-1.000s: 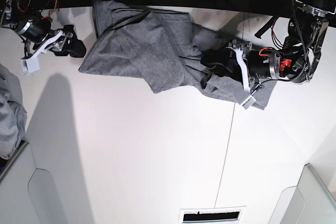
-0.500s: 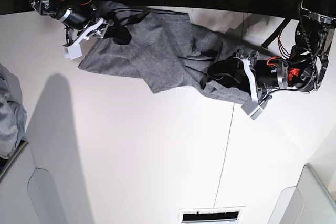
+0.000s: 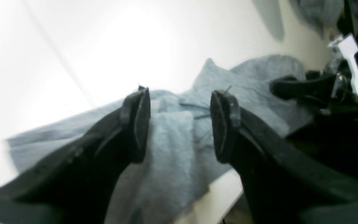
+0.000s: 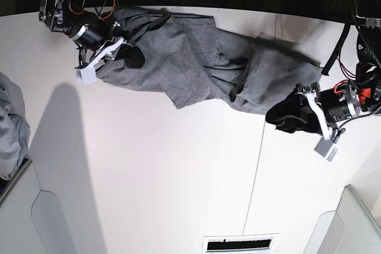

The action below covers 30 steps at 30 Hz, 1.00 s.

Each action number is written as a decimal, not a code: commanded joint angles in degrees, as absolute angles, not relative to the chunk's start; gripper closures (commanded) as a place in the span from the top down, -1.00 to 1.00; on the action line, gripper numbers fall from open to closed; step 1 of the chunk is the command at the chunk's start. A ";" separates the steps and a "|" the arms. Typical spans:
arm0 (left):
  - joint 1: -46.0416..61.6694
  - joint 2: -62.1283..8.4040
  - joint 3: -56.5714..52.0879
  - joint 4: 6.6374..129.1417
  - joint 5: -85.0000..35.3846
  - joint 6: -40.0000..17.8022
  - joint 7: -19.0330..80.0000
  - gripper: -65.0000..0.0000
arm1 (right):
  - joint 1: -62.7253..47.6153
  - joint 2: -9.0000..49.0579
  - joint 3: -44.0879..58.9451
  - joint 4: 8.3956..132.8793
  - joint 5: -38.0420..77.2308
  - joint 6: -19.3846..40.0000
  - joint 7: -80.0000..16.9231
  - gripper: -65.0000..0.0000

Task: Layout the t-shirt on the table in an organized manner, then fold the t-shirt properly
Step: 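Carry the strip end with the left gripper toward the right gripper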

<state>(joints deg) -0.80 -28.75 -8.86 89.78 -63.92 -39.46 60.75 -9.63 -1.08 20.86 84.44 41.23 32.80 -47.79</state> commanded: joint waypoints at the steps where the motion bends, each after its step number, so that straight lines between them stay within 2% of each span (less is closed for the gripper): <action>1: -1.56 -30.24 -10.31 90.52 -65.06 -40.00 59.75 0.03 | -8.71 -0.93 20.86 85.23 42.41 33.30 -47.18 -1.00; 6: -1.54 -32.69 -13.08 86.28 -61.52 -40.00 58.33 0.03 | -8.58 -0.12 21.06 85.67 42.46 33.41 -47.18 -1.00; 14: 0.16 -33.91 -13.10 71.81 -54.61 -40.00 51.59 0.03 | -8.58 6.79 25.17 89.78 42.74 33.19 -47.66 -1.00; 20: 4.40 -27.90 -12.97 70.54 -54.59 -40.00 49.43 0.03 | -7.77 9.63 28.64 92.44 47.31 33.28 -50.61 -1.00; 25: 5.61 -19.92 -9.76 70.52 -50.81 -40.00 47.22 0.03 | -6.98 7.40 26.65 95.83 50.24 33.47 -53.95 -1.00; 30: 4.95 -16.62 -3.44 70.52 -45.58 -40.00 43.07 0.03 | -6.72 1.06 20.67 100.20 49.78 33.45 -54.04 -1.00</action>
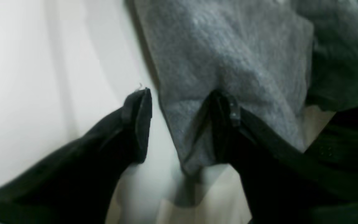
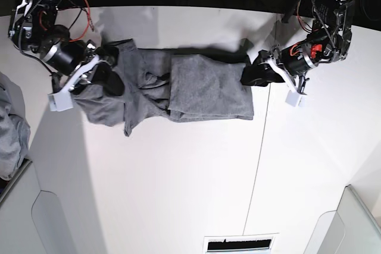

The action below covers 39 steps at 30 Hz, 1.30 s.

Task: Layout the t-shirt on the table in an organized manner, then fold the t-shirt properly
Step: 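Carry the strip end with the left gripper toward the right gripper, then fold the strip again with both grippers into a compact bundle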

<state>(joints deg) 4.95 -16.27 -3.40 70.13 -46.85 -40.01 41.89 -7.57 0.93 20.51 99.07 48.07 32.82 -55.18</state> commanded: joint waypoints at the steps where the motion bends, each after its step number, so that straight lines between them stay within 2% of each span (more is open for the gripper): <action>1: 4.80 -16.45 -2.28 70.52 -44.99 -40.00 42.92 0.03 | -6.42 -0.34 19.07 100.53 49.34 33.45 -54.02 -1.00; 6: 4.80 -16.03 0.05 70.54 -44.47 -40.00 42.68 0.03 | -4.03 -5.48 10.55 100.51 43.64 33.41 -50.24 -1.00; 13: 4.78 -16.51 -0.08 70.54 -44.75 -40.00 42.92 0.03 | -0.99 -8.60 -0.23 99.42 31.42 33.21 -49.25 -0.99; 16: 4.75 -16.86 -0.08 70.54 -46.15 -40.00 43.07 0.03 | -1.02 -8.60 -3.97 98.00 30.81 33.19 -48.93 -0.22; 17: 4.78 -17.10 -0.08 70.54 -47.11 -40.00 43.09 0.03 | -1.02 -8.60 -4.95 97.54 30.83 33.21 -48.18 -0.05; 19: 4.78 -17.56 -0.08 70.57 -48.47 -40.00 43.48 0.03 | -0.99 -8.60 -6.57 97.17 30.76 33.21 -46.41 0.02; 25: 4.80 -20.27 -1.15 71.99 -54.87 -40.00 49.10 0.03 | 1.19 -8.60 -9.39 97.19 30.85 33.23 -44.56 0.02; 31: 4.82 -25.08 -7.31 74.06 -62.24 -40.00 55.57 0.03 | 5.76 -8.60 -9.87 97.19 30.79 33.23 -44.56 0.01; 32: 4.82 -25.96 -8.64 74.08 -62.92 -40.00 55.75 0.03 | 6.59 -8.60 -9.56 97.19 30.79 33.21 -44.51 -0.06; 33: 4.82 -26.79 -10.00 74.08 -63.24 -40.00 55.75 0.03 | 7.38 -8.60 -9.08 97.19 30.72 33.21 -44.49 -0.21; 36: 4.82 -28.91 -14.33 74.39 -64.79 -40.00 55.75 -0.03 | 9.52 -8.60 -7.20 97.19 27.05 33.17 -43.24 -1.00; 39: 4.82 -30.63 -16.95 76.66 -71.18 -40.00 59.48 -0.42 | 10.85 -8.58 -5.15 97.10 20.21 33.06 -40.75 -1.00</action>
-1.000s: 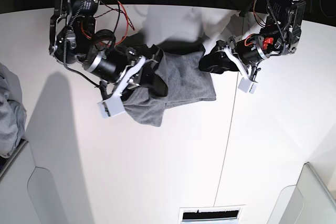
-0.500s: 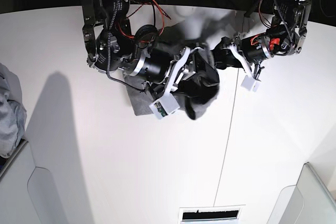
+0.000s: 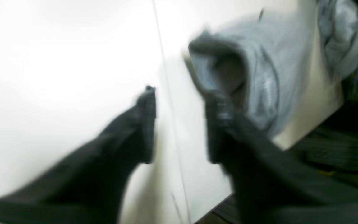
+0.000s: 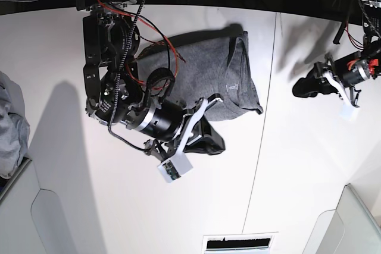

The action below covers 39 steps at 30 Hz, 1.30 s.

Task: Layout the t-shirt on the table in an organized manner, then fold the t-shirt properly
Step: 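Fold the strip again with both grippers into a compact bundle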

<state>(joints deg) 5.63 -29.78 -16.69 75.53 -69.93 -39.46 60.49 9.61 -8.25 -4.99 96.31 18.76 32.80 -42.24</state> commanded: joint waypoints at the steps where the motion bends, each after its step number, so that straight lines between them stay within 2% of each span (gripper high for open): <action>1: 4.82 -31.16 -16.75 78.59 -73.82 -40.00 61.69 -0.55 | 11.18 -8.56 -4.49 96.95 18.72 32.75 -40.07 -1.00; 4: 5.15 -31.77 -13.15 86.70 -77.38 -40.00 64.49 -0.83 | 12.60 -8.21 -2.83 94.83 16.64 32.77 -37.95 -1.00; 10: 5.10 -28.75 1.69 98.56 -70.26 -40.00 61.30 -0.98 | 18.96 -6.35 -1.52 80.44 13.52 32.80 -33.50 -1.00; 16: 5.10 -24.05 14.87 95.61 -57.14 -40.00 52.99 -0.98 | 26.83 -5.41 -1.63 62.43 9.89 33.45 -30.22 -1.00; 21: 4.99 -21.76 17.06 88.31 -46.37 -40.00 46.96 -0.98 | 28.73 -4.51 -2.24 54.04 6.90 33.47 -30.41 -1.00; 25: 3.07 -21.78 14.94 81.52 -43.40 -40.00 44.36 -0.98 | 27.09 -0.16 -7.11 53.58 10.79 33.45 -30.98 -1.00; 30: -1.58 -22.11 10.24 76.34 -41.67 -40.00 44.34 -0.98 | 24.27 4.16 -12.08 55.35 21.89 33.45 -36.21 -1.00; 36: -6.85 -23.51 9.30 73.47 -41.17 -40.00 43.70 -0.98 | 14.39 4.56 -12.08 67.88 29.47 33.45 -39.90 -1.00; 39: -10.31 -23.53 9.30 71.72 -41.04 -40.00 43.70 -0.98 | 10.37 3.75 -12.08 73.71 29.80 33.45 -39.92 -1.00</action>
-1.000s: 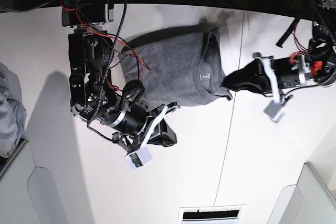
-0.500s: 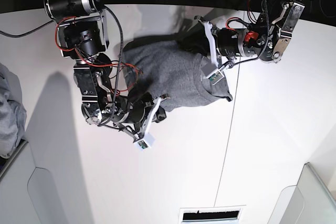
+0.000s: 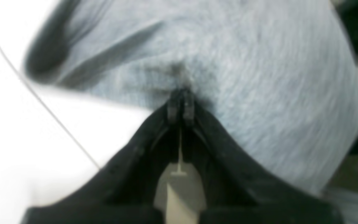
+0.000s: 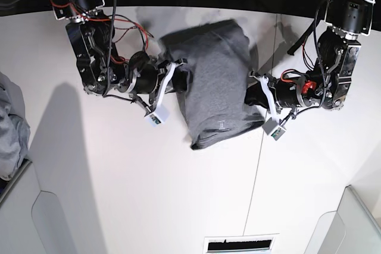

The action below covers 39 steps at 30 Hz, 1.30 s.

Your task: Layout the t-shirt on the table in an organized manner, then fold the t-shirt properly

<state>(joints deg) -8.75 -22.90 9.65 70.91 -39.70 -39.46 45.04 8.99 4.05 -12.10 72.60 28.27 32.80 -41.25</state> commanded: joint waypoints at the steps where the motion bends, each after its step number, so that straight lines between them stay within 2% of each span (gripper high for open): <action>1: -11.42 -23.66 9.30 71.20 -41.06 -40.00 43.72 -0.98 | 9.37 3.57 -12.08 75.18 29.58 33.45 -39.94 -1.00; 6: -13.21 -26.37 9.30 71.22 -43.11 -40.00 44.99 -0.98 | 7.09 3.49 -11.92 79.75 27.33 33.28 -39.94 -1.00; 10: -13.15 -31.16 9.30 72.47 -51.13 -40.00 48.82 -0.98 | 7.11 3.49 -9.76 81.87 26.87 33.19 -40.64 -1.00; 16: -10.15 -39.05 9.30 76.95 -61.63 -40.00 54.15 -0.98 | 5.26 4.89 -4.64 88.23 29.63 33.21 -46.98 -1.00; 26: 6.98 -48.01 9.08 90.52 -62.57 -40.00 55.57 -0.98 | -7.62 9.17 -3.86 97.54 34.94 33.45 -48.71 -1.00; 33: 23.75 -47.86 7.86 100.86 -60.95 -40.00 56.36 -0.98 | -18.33 14.98 -3.88 102.37 36.16 33.89 -48.66 -1.00; 39: 35.99 -43.70 7.90 102.67 -48.47 -40.00 50.04 -0.98 | -25.98 20.58 -5.69 103.74 37.21 34.35 -48.62 -1.00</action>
<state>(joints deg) 36.12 -42.87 8.27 101.89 -47.22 -39.48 50.61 -25.91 20.14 -5.87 102.80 35.94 33.91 -49.41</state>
